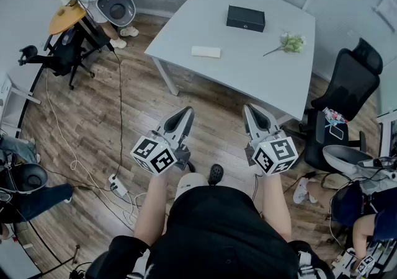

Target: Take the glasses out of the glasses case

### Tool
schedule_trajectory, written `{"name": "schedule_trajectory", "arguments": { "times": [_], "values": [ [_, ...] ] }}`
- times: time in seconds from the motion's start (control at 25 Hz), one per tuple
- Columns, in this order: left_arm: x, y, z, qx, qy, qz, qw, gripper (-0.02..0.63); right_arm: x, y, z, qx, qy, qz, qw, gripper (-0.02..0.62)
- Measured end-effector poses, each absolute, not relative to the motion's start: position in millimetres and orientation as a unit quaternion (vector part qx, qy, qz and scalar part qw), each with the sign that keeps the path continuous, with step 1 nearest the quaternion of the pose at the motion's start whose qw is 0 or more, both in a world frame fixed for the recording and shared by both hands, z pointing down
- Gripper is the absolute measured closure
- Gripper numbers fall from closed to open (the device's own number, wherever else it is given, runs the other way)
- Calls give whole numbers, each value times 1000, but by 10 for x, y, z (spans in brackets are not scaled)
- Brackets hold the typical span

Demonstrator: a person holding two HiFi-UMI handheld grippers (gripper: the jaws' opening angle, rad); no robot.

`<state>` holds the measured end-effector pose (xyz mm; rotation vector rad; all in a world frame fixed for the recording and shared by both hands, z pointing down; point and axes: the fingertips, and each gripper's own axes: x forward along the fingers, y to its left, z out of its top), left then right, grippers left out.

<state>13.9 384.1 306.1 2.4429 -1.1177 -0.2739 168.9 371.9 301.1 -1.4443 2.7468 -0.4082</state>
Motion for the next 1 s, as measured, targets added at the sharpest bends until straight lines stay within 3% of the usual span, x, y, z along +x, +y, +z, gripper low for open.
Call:
{"name": "schedule_trajectory", "arguments": {
  "times": [0.64, 1.0],
  "values": [
    [476, 4038, 2996, 889, -409, -67, 195, 581, 1841, 3996, 2999, -443, 888, -126, 6, 580],
    [362, 3959, 3211, 888, -408, -37, 210, 581, 1585, 3885, 3132, -414, 903, -117, -10, 578]
  ]
}}
